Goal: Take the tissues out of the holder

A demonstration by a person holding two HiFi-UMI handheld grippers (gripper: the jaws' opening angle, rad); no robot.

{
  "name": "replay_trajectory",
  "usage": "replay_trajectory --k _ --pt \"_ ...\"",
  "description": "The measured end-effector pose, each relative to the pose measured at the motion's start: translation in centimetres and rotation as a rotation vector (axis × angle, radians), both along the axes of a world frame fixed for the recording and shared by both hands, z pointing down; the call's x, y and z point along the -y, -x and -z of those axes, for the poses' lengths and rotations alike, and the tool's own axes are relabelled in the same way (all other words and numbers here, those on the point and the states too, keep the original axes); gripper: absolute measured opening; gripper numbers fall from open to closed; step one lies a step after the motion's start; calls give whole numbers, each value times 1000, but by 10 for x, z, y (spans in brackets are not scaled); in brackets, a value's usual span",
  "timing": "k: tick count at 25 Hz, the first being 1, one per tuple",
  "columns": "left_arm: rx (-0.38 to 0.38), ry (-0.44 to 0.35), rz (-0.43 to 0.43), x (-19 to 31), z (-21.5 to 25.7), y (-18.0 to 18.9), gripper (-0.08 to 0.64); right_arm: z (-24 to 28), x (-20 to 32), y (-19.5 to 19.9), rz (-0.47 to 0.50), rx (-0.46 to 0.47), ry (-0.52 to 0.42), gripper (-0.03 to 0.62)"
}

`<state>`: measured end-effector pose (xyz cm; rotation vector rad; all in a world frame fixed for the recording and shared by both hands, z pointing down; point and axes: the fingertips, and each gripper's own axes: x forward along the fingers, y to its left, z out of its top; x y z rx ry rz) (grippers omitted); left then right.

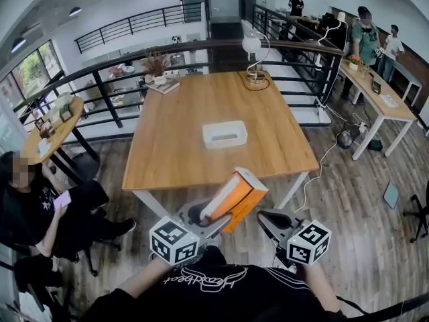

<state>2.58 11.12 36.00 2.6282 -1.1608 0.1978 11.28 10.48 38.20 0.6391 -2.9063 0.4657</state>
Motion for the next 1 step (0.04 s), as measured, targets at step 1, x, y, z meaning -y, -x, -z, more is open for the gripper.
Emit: replay_trajectory --k 1 --pt "-1 0 0 0 -1 0 238 -2 -1 0 0 -1 0 17"
